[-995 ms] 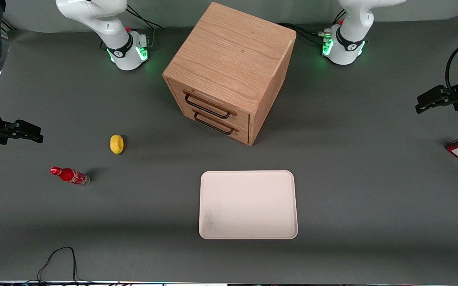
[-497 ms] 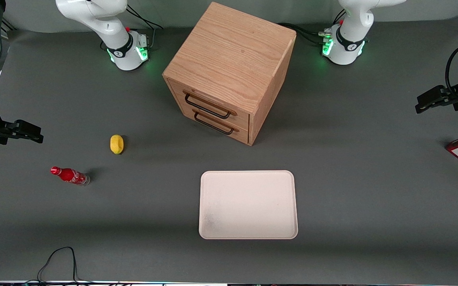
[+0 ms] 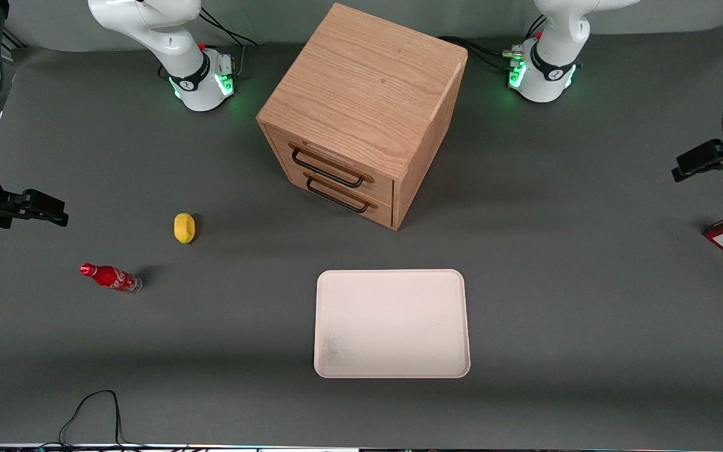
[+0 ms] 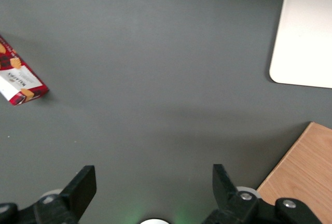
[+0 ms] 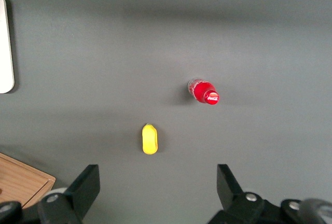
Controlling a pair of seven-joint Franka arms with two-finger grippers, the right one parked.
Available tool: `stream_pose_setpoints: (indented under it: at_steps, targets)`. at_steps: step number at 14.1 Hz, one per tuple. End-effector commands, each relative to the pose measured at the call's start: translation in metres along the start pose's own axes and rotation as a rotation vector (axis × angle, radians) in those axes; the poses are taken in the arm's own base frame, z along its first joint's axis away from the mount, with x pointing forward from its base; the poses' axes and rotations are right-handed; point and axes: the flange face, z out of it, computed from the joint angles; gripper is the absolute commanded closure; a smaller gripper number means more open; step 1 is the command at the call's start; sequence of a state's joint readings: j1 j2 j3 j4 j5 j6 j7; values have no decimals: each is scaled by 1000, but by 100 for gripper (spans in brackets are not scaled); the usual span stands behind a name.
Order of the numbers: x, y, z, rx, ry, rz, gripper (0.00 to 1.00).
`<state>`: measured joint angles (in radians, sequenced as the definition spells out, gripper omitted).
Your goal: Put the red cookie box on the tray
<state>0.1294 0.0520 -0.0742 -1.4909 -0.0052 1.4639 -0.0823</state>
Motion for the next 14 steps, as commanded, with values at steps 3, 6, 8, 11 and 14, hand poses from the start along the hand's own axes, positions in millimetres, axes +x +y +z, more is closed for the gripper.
stream_pose_setpoints:
  at_steps: [3, 6, 8, 11, 14]
  targets:
    - [23, -101, 22, -3, 12, -163, 0]
    - [26, -204, 42, -17, 27, -350, 0]
    - [23, -282, 62, -32, 16, -469, 0]
    - [24, -369, 71, -39, 44, -585, 0]
    - [9, -410, 71, 28, 52, -642, 0]
